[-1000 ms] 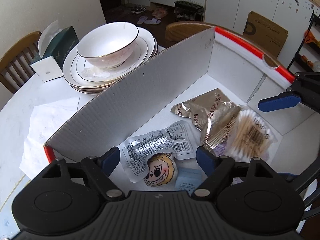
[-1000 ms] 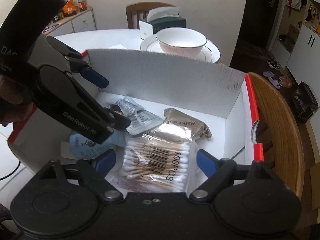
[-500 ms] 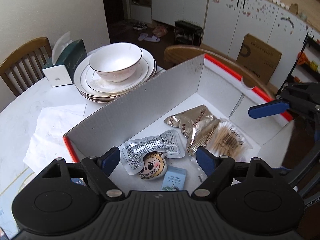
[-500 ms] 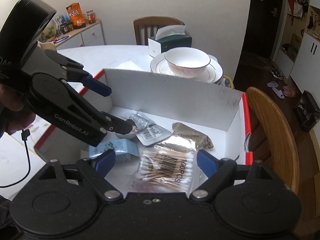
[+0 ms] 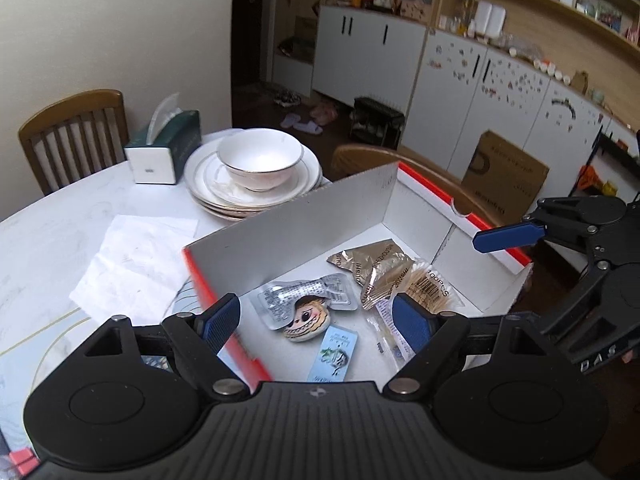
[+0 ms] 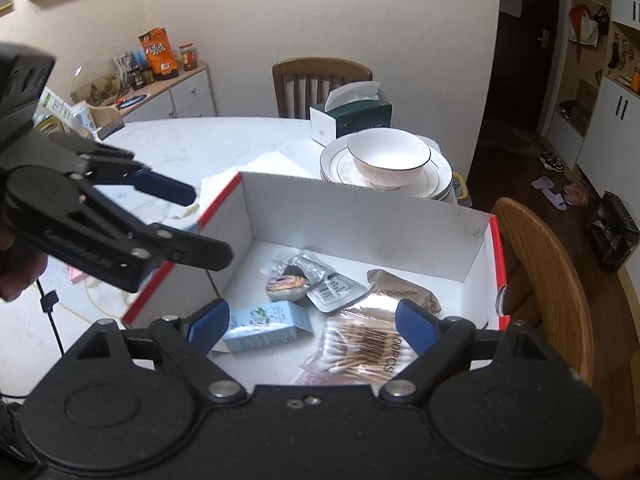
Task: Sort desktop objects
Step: 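Withdraw both open tools from the box back over the table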
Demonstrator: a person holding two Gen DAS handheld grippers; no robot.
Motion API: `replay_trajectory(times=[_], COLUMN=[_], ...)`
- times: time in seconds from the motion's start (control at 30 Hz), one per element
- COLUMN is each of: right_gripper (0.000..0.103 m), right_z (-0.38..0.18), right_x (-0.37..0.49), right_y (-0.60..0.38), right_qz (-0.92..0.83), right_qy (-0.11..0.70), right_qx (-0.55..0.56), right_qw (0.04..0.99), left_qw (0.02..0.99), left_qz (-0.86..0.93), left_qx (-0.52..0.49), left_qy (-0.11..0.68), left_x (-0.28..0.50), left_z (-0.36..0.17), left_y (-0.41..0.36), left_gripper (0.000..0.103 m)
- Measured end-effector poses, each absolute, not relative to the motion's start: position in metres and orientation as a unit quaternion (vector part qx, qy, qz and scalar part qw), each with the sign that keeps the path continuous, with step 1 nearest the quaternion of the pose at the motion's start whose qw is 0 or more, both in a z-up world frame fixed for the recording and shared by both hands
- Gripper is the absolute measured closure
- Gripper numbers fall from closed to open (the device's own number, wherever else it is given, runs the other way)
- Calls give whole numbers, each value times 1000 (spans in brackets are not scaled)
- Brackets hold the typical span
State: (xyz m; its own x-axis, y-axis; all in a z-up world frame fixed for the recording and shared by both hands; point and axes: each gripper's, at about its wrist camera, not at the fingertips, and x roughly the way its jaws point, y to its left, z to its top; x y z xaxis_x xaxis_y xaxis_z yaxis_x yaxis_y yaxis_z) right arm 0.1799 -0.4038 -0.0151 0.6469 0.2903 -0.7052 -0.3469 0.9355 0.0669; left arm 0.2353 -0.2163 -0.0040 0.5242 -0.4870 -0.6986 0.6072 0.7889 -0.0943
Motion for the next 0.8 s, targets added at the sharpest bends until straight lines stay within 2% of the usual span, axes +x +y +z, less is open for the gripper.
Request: replay_trajectory(times=[0.3,0.37,0.53,0.6,0.67,0.8], right_gripper=[10,10,8,8,7,6], right_z=[-3,-1,1,1,0,-5], right_x=[170,169,167,166,166,163], right_y=[-364,-350,-310,-293,-275,-237], right_qz=[172,178,194,202,211,231], right_qy=[370,368,367,367,368,369], right_qx=[-19,-20,-22,-22,-23,-30], right_qw=[913,912,909,908,905,899], left_qw=[885,889,897,900,903,908], left_qz=[-298,-290,-264,-253,-240,-217], left_qx=[58,56,43,38,34,29], left_qy=[352,351,352,352,354,356], left_x=[209,205,202,203,204,208], left_z=[4,4,1,0,-3,-7], left_y=[-151,-133,-86,-68,-49,-12], left_gripper=[20,15,15,13,1,0])
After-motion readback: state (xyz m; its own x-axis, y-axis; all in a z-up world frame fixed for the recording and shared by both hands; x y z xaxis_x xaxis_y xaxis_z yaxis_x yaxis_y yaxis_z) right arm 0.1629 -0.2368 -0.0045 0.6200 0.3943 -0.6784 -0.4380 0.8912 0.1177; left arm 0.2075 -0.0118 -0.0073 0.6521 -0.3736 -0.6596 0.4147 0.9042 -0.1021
